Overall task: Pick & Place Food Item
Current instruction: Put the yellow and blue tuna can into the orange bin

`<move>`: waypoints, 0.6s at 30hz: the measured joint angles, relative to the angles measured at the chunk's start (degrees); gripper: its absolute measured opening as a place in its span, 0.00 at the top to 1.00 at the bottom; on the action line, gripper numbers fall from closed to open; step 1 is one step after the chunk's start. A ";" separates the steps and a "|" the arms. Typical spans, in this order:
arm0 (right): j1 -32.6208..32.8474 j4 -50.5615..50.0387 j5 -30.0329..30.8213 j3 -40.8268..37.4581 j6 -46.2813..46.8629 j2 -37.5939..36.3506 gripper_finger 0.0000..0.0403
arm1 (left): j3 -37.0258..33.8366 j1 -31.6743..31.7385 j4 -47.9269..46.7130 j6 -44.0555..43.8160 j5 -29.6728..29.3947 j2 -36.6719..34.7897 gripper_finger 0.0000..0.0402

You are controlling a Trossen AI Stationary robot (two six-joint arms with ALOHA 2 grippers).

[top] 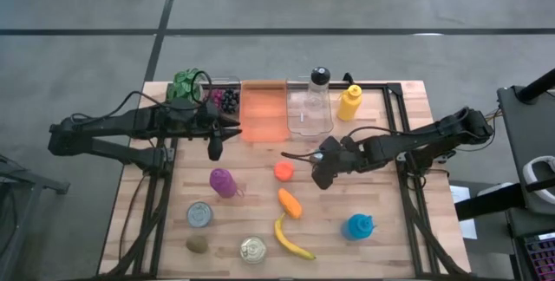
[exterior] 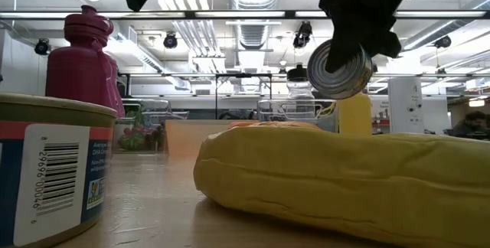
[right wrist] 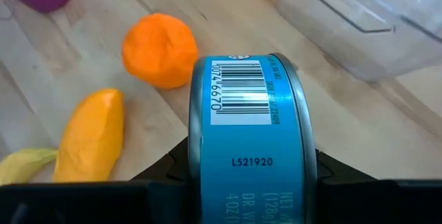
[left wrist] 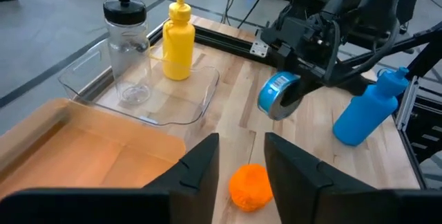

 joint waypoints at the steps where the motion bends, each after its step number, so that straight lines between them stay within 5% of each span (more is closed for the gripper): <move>1: -0.07 -0.13 0.06 0.30 -0.07 0.00 0.70 | 0.00 0.00 0.06 0.26 -0.32 0.00 0.66; 18: -0.28 -1.58 0.53 6.58 -4.27 0.00 0.70 | 0.17 0.02 3.01 0.21 -3.25 -0.02 0.29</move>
